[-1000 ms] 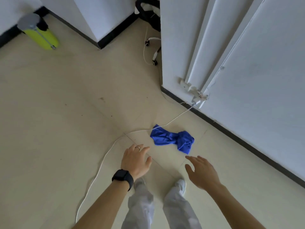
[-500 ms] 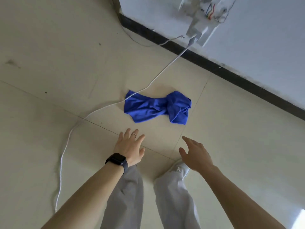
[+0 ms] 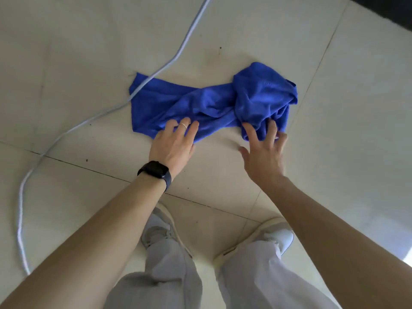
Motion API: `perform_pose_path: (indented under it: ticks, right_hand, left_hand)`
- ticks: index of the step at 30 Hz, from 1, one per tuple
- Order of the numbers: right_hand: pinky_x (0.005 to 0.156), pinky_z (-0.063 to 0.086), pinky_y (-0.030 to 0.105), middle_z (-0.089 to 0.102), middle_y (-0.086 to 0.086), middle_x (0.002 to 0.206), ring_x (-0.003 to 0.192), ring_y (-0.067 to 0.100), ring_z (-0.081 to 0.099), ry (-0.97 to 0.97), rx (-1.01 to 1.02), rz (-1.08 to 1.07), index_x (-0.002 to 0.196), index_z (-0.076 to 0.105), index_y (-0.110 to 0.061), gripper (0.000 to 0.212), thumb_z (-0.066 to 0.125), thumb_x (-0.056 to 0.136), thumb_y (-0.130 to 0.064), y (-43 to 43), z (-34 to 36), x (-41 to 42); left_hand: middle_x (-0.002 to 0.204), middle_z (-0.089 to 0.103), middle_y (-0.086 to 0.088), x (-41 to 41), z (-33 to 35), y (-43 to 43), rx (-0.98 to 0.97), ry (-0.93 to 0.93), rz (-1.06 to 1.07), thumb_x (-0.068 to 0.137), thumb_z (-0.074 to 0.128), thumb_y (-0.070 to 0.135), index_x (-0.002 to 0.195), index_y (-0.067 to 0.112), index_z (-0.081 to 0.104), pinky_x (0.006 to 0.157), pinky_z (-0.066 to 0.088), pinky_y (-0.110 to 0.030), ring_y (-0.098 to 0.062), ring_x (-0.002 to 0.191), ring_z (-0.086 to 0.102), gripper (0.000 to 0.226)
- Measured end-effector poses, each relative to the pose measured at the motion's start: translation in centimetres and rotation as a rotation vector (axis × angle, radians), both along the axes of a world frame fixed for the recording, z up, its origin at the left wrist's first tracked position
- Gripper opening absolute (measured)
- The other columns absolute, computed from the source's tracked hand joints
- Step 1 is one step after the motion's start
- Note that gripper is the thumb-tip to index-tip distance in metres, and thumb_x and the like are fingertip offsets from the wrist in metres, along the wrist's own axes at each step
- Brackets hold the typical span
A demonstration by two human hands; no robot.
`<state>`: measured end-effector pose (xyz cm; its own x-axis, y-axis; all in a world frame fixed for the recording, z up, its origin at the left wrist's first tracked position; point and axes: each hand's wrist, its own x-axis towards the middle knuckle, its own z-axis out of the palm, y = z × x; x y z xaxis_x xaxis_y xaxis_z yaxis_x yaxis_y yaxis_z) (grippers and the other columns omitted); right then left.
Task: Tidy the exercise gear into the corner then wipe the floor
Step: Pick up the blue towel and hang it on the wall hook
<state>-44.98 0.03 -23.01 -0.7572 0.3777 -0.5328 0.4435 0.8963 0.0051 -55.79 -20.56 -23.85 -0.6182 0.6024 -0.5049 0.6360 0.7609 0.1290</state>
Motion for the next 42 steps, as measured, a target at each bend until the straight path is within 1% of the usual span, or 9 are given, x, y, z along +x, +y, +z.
perform_pose_path:
  ticks: [3, 9, 13, 19, 28, 32, 36, 39, 42]
  right_hand:
    - [0.069, 0.043, 0.037, 0.042, 0.009, 0.122, 0.094, 0.033, 0.046, 0.074, -0.199, -0.141, 0.123, 0.049, -0.025, 0.051, 0.050, 0.082, 0.007, 0.5, -0.3, 0.3]
    - [0.071, 0.053, 0.040, 0.058, -0.002, 0.090, 0.079, 0.024, 0.058, 0.145, -0.574, -0.822, 0.128, 0.050, -0.026, 0.044, 0.044, 0.089, -0.007, 2.3, 8.8, 0.9]
    - [0.082, 0.060, 0.048, 0.060, -0.007, 0.098, 0.079, 0.017, 0.064, 0.245, -0.730, -1.330, 0.133, 0.046, -0.023, 0.036, 0.046, 0.097, -0.016, 4.8, 22.7, 0.9]
    - [0.073, 0.062, 0.040, 0.062, 0.008, 0.112, 0.093, 0.026, 0.070, 0.465, -0.797, -1.495, 0.133, 0.046, -0.037, 0.046, 0.047, 0.098, -0.007, 8.1, 44.8, 3.5]
    - [0.067, 0.058, 0.026, 0.061, 0.006, 0.127, 0.108, 0.027, 0.067, 0.925, -1.029, -1.585, 0.120, 0.065, -0.017, 0.033, 0.044, 0.101, 0.001, 6.8, 74.5, 7.0]
    - [0.065, 0.057, 0.026, 0.072, 0.006, 0.102, 0.084, 0.019, 0.072, 1.169, -1.115, -1.561, 0.108, 0.066, -0.012, 0.026, 0.046, 0.101, 0.003, 4.5, 84.1, 9.4]
    - [0.068, 0.059, 0.025, 0.070, 0.014, 0.113, 0.096, 0.024, 0.073, 1.295, -1.186, -1.568, 0.121, 0.064, -0.007, 0.024, 0.056, 0.099, -0.002, 3.7, 90.3, 12.1]
    - [0.069, 0.059, 0.026, 0.071, 0.016, 0.113, 0.098, 0.027, 0.073, 1.378, -1.154, -1.546, 0.121, 0.066, -0.008, 0.025, 0.060, 0.097, -0.003, 3.9, 93.6, 15.2]
    - [0.071, 0.059, 0.026, 0.071, 0.012, 0.112, 0.098, 0.024, 0.073, 1.494, -1.013, -1.559, 0.118, 0.068, -0.012, 0.024, 0.062, 0.096, -0.005, 5.1, 96.3, 20.4]
  left_hand:
    - [0.097, 0.058, -0.012, -1.3, 0.1, 0.9, 0.000, -0.010, -0.032, 0.078, 0.065, -0.002, 0.104, 0.008, 0.054, 0.046, 0.040, -0.034, -0.030, 0.069, 0.046, 0.030]
    - [0.099, 0.053, -0.003, -1.2, 9.6, 2.0, 0.013, -0.224, 0.336, 0.090, 0.047, 0.013, 0.098, 0.015, 0.052, 0.061, 0.036, -0.036, -0.029, 0.074, 0.047, 0.009]
    - [0.086, 0.059, 0.003, -2.3, 22.3, 2.6, -0.015, -0.293, 0.534, 0.084, 0.046, 0.013, 0.099, 0.020, 0.054, 0.065, 0.046, -0.035, -0.030, 0.074, 0.055, 0.018]
    - [0.079, 0.062, -0.003, -3.3, 42.7, 3.9, 0.085, -0.321, 0.664, 0.088, 0.040, 0.011, 0.097, 0.024, 0.045, 0.048, 0.039, -0.031, -0.026, 0.065, 0.058, 0.017]
    - [0.103, 0.065, -0.001, -2.3, 66.6, 9.9, 0.237, -0.232, 0.170, 0.088, 0.043, 0.018, 0.125, 0.033, 0.045, 0.060, 0.044, -0.033, -0.028, 0.085, 0.060, 0.039]
    - [0.119, 0.057, 0.005, 2.3, 76.4, 12.9, 0.494, -0.237, -0.099, 0.079, 0.061, 0.039, 0.123, 0.029, 0.050, 0.082, 0.048, -0.034, -0.021, 0.109, 0.054, 0.047]
    - [0.104, 0.056, 0.014, 8.2, 83.5, 15.2, 0.664, -0.131, -0.390, 0.072, 0.059, 0.073, 0.109, 0.029, 0.052, 0.083, 0.044, -0.027, -0.010, 0.095, 0.052, 0.057]
    - [0.099, 0.061, 0.011, 10.2, 86.4, 17.6, 0.687, -0.086, -0.408, 0.086, 0.050, 0.066, 0.101, 0.030, 0.053, 0.076, 0.046, -0.029, -0.015, 0.091, 0.057, 0.039]
    - [0.092, 0.064, 0.015, 11.4, 89.9, 20.0, 0.686, -0.374, -0.334, 0.092, 0.058, 0.049, 0.090, 0.033, 0.055, 0.076, 0.050, -0.033, -0.009, 0.090, 0.060, 0.017]
